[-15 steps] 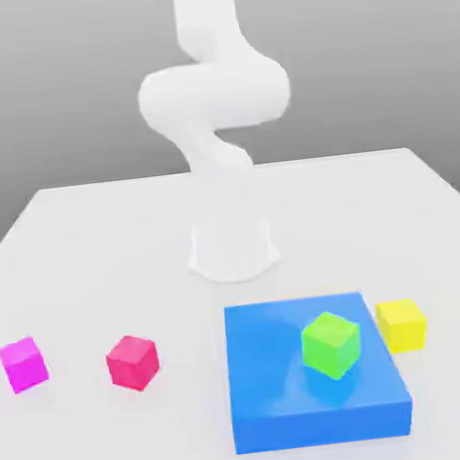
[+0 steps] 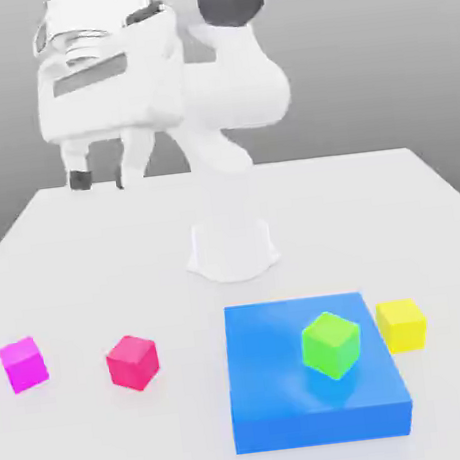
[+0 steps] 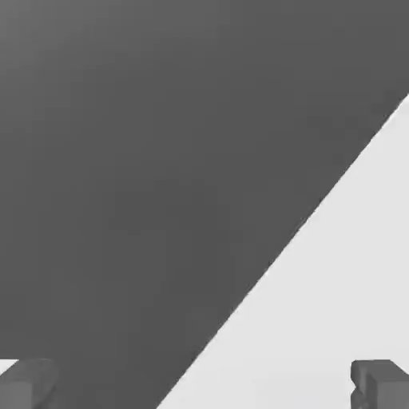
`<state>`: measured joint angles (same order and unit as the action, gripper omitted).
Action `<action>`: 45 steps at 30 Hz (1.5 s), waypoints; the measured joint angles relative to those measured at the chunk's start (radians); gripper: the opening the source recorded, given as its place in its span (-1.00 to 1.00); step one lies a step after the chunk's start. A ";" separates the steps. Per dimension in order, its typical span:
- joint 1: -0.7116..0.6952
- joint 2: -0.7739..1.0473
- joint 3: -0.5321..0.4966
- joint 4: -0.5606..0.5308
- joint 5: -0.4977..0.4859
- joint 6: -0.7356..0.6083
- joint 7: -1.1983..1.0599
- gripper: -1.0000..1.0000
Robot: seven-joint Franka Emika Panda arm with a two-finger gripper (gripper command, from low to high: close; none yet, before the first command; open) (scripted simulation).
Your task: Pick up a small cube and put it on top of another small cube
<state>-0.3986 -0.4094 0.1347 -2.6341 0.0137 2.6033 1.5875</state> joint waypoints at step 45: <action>-0.339 0.376 -0.177 -0.121 -0.008 0.120 0.497 -1.00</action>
<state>-0.7376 -0.0337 -0.0427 -2.7548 0.0060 2.7231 2.0841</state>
